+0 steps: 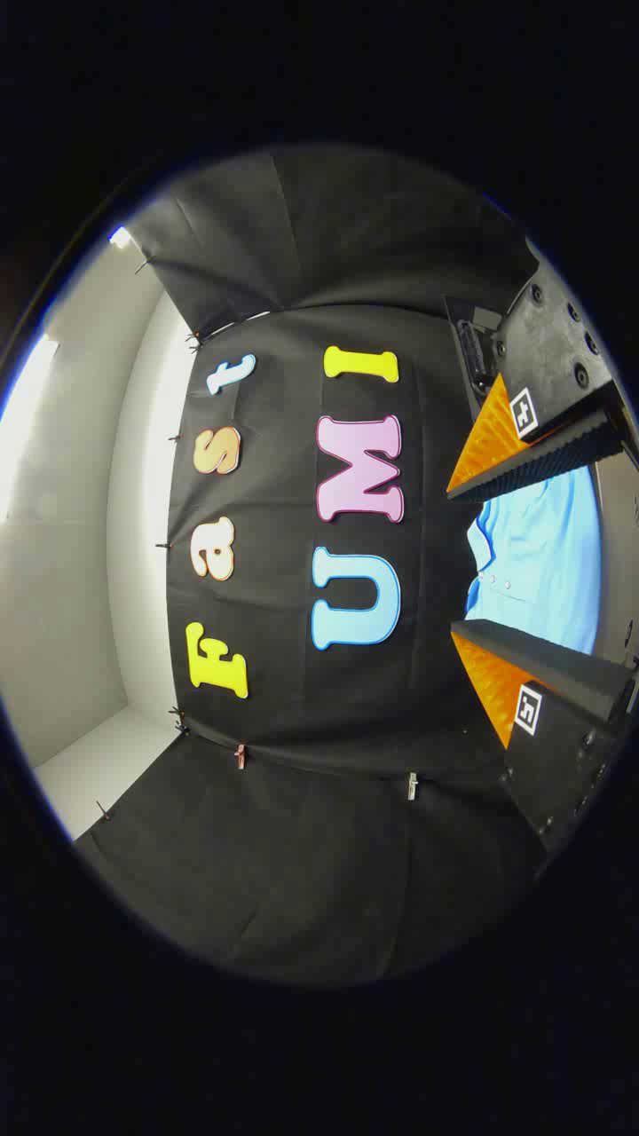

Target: Put the clothes into the washing machine and then close the washing machine lid.

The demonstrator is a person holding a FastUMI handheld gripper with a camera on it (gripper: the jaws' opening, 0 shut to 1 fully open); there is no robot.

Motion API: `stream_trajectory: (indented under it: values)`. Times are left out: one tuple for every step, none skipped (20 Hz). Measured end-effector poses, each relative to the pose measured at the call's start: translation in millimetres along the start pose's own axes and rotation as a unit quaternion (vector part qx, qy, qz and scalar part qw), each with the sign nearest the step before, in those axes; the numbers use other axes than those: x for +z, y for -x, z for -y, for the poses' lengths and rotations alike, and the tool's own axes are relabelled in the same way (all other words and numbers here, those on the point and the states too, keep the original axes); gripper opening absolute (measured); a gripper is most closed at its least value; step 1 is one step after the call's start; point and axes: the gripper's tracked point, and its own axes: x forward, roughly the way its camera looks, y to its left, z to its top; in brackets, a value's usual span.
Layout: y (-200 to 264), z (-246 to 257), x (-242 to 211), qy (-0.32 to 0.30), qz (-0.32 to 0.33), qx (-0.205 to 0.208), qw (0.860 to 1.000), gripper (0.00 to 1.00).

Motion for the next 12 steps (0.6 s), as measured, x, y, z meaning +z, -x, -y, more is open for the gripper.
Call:
stream_trajectory:
  values:
    - [0.2, -1.3, -1.7, -0.001, -0.003, 0.000, 1.000, 0.85]
    - [0.1, -2.0, -4.6, -0.001, -0.005, 0.000, 1.000, 0.85]
    - [0.5, -2.3, -4.5, -0.001, -0.006, 0.001, 1.000, 0.85]
    - [1.2, -3.6, -3.6, -0.001, -0.006, 0.002, 1.000, 0.85]
    - [1.9, -4.5, -2.6, 0.000, -0.005, 0.004, 1.000, 0.85]
    - [1.4, -5.2, -2.7, 0.001, -0.004, 0.005, 1.000, 0.85]
    - [2.6, -6.2, -2.7, 0.001, -0.003, 0.007, 1.000, 0.85]
    - [4.3, -6.3, -3.7, 0.001, -0.003, 0.010, 1.000, 0.85]
    - [5.4, -7.4, -4.4, 0.001, -0.003, 0.012, 1.000, 0.85]
    - [5.6, -7.4, -5.1, 0.003, -0.003, 0.012, 1.000, 0.85]
    - [6.4, -7.5, -6.3, 0.005, -0.004, 0.013, 1.000, 0.85]
    - [6.8, -7.8, -7.8, 0.006, -0.005, 0.015, 1.000, 0.85]
